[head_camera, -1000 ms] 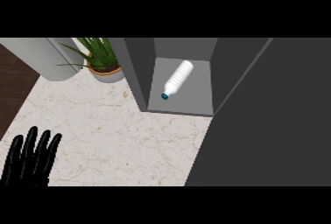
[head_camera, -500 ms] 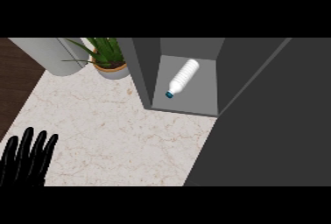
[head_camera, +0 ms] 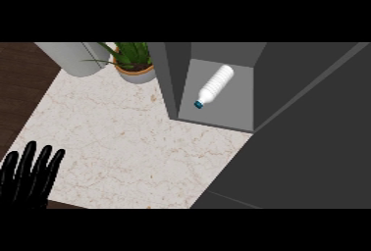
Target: Pick up the bottled water, place it into the cabinet and close the cabinet
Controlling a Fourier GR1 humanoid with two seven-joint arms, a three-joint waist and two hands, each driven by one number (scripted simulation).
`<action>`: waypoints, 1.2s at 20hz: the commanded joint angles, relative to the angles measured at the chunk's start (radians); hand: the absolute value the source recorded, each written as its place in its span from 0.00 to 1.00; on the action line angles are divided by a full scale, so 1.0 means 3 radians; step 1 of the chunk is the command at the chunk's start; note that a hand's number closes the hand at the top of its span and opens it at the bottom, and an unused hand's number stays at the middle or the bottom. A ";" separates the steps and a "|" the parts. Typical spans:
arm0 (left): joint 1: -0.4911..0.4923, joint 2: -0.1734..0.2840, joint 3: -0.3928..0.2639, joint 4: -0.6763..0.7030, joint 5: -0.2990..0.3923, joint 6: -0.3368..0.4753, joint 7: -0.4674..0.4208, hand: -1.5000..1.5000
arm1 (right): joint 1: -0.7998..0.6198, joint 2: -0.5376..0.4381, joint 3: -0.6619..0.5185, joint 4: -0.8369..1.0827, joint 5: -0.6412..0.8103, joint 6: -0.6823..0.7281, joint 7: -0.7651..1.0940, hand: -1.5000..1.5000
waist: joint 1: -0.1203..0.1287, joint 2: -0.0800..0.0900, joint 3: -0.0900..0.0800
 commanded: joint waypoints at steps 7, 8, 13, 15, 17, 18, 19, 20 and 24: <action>0.0078 0.0018 0.0126 0.0022 0.0042 -0.0001 -0.0044 0.00 | 0.0030 0.0454 -0.0551 0.0318 -0.0011 -0.0958 -0.0187 1.00 | -0.0210 -0.0034 0.0020; 0.0117 -0.0021 0.0085 0.0033 0.0064 0.0026 -0.0024 0.00 | 0.0078 0.0454 -0.0574 0.0328 0.0005 -0.1025 -0.0247 1.00 | -0.0246 -0.0035 0.0022; 0.0130 0.0005 0.0110 0.0084 0.0072 -0.0078 -0.0070 0.00 | -0.0064 0.0457 -0.0824 0.0508 -0.0051 -0.1238 -0.0352 1.00 | -0.0185 -0.0005 0.0018; 0.0122 0.0019 0.0097 0.0095 0.0056 -0.0119 -0.0076 0.00 | -0.0221 0.0459 -0.0946 0.0659 -0.0094 -0.1363 -0.0368 1.00 | -0.0134 -0.0004 0.0019; 0.0075 0.0035 0.0143 0.0079 0.0101 -0.0154 -0.0065 0.00 | -0.0460 0.0461 -0.1102 0.0820 -0.0161 -0.1512 -0.0368 1.00 | -0.0100 -0.0002 0.0023; 0.0105 0.0004 0.0105 0.0085 0.0091 -0.0103 -0.0042 0.00 | -0.0619 0.0463 -0.1156 0.0936 -0.0164 -0.1667 -0.0368 1.00 | -0.0100 -0.0015 0.0029; 0.0129 0.0024 0.0081 0.0062 0.0089 -0.0152 -0.0043 0.00 | -0.0791 0.0466 -0.1224 0.1114 -0.0149 -0.1790 -0.0400 1.00 | -0.0077 -0.0024 0.0033; 0.0162 0.0063 0.0091 0.0128 0.0116 -0.0227 -0.0034 0.00 | -0.0941 0.0468 -0.1216 0.1253 -0.0162 -0.1945 -0.0426 1.00 | -0.0060 -0.0028 0.0031; 0.0060 0.0056 0.0138 0.0127 0.0115 -0.0244 -0.0044 0.00 | -0.1707 0.0473 -0.1361 0.1915 -0.0224 -0.2361 -0.0483 1.00 | -0.0057 -0.0034 0.0040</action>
